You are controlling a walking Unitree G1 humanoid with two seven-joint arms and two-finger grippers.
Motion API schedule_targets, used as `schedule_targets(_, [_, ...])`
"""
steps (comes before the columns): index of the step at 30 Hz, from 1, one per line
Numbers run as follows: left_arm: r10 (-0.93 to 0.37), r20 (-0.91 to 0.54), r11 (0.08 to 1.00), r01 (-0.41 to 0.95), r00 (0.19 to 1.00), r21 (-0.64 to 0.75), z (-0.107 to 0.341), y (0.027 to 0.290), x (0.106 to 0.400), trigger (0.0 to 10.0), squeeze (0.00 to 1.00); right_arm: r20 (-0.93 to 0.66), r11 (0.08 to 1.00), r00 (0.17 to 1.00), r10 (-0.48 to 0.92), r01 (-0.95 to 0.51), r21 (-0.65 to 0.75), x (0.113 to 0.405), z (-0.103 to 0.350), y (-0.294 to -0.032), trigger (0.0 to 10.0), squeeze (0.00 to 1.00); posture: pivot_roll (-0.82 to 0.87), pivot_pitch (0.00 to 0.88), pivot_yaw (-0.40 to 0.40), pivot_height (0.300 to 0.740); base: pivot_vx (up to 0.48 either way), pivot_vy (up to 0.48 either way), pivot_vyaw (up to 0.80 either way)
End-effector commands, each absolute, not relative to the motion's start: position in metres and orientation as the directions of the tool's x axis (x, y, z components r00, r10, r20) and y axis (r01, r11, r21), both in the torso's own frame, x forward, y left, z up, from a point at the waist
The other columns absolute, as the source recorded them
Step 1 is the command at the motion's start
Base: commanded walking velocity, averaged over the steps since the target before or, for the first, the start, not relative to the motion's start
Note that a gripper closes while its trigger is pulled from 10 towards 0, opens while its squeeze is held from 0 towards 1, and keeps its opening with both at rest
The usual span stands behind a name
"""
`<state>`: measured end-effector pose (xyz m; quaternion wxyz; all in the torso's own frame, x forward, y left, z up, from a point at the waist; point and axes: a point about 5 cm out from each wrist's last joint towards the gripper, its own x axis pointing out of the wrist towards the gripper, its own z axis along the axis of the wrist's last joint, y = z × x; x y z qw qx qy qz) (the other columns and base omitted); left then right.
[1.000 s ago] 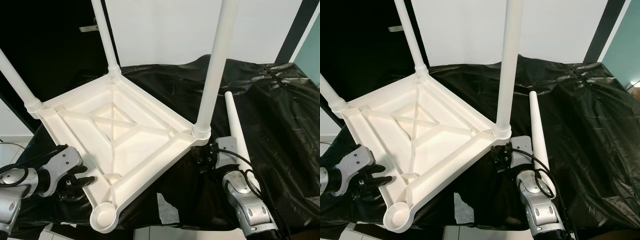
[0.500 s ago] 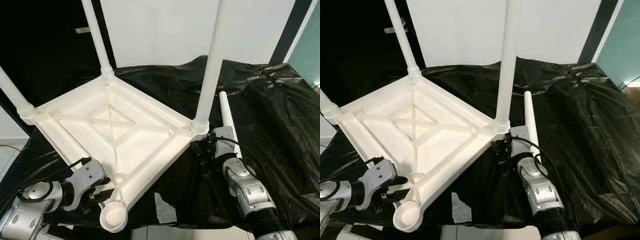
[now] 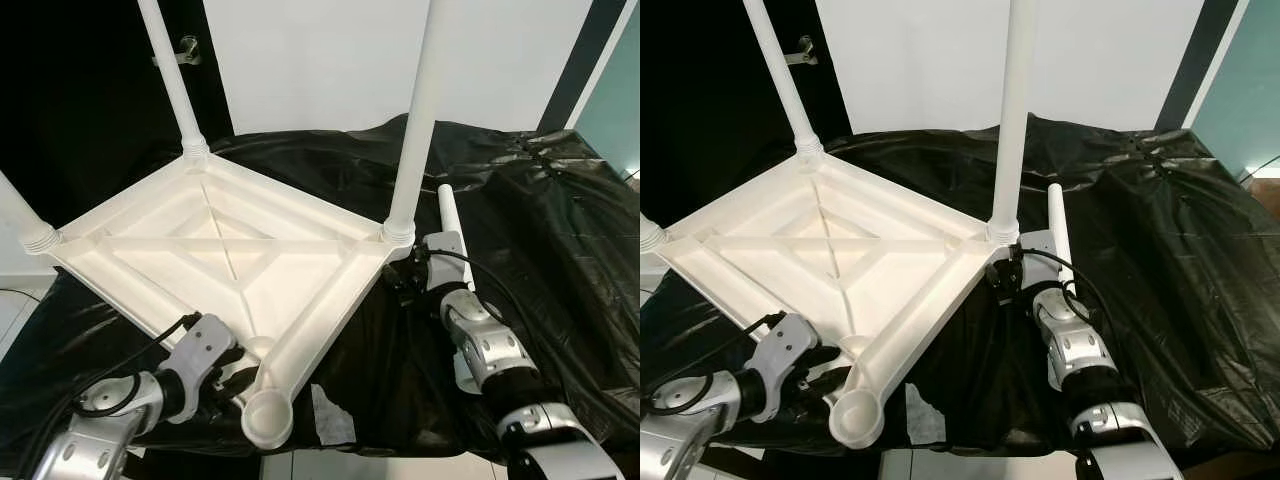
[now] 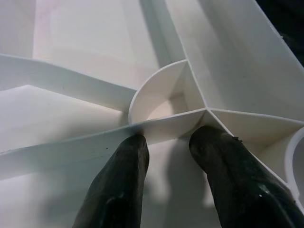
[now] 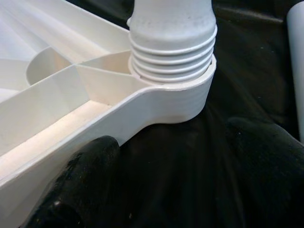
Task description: Building children table
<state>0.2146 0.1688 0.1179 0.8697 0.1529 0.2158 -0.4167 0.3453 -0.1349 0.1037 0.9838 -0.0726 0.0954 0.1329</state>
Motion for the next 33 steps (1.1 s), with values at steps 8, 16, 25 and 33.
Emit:
schedule_targets(8, [-0.838,-0.395,0.402,0.916,0.376,0.02,0.124,0.11,0.207,10.0,0.0,-0.159,0.892,0.891,0.425,-0.442,-0.091,0.343,0.105,-0.076,10.0,0.0,0.05,0.0,-0.02,0.74,0.0,0.0,0.0])
schedule_targets(16, [-0.77,-0.45,0.429,0.889,0.452,0.16,0.141,0.157,0.231,10.0,0.0,-0.105,0.944,0.955,0.277,-0.291,-0.158,0.332,0.108,-0.107,10.0,0.0,0.05,0.0,-0.013,0.74,0.0,0.0,0.0])
schedule_targets(25, [-0.772,-0.396,0.457,0.868,0.497,0.196,0.162,0.19,0.249,10.0,0.0,-0.063,0.96,0.974,0.216,-0.224,-0.171,0.309,0.108,-0.127,10.0,0.0,0.03,0.0,0.002,0.74,0.0,0.0,0.0])
schedule_targets(33, [-0.765,-0.305,0.532,0.824,0.567,0.197,0.177,0.219,0.272,10.0,0.0,0.001,0.978,0.988,0.153,-0.151,-0.143,0.29,0.117,-0.151,10.0,0.0,0.0,0.0,0.033,0.74,0.0,0.0,0.0])
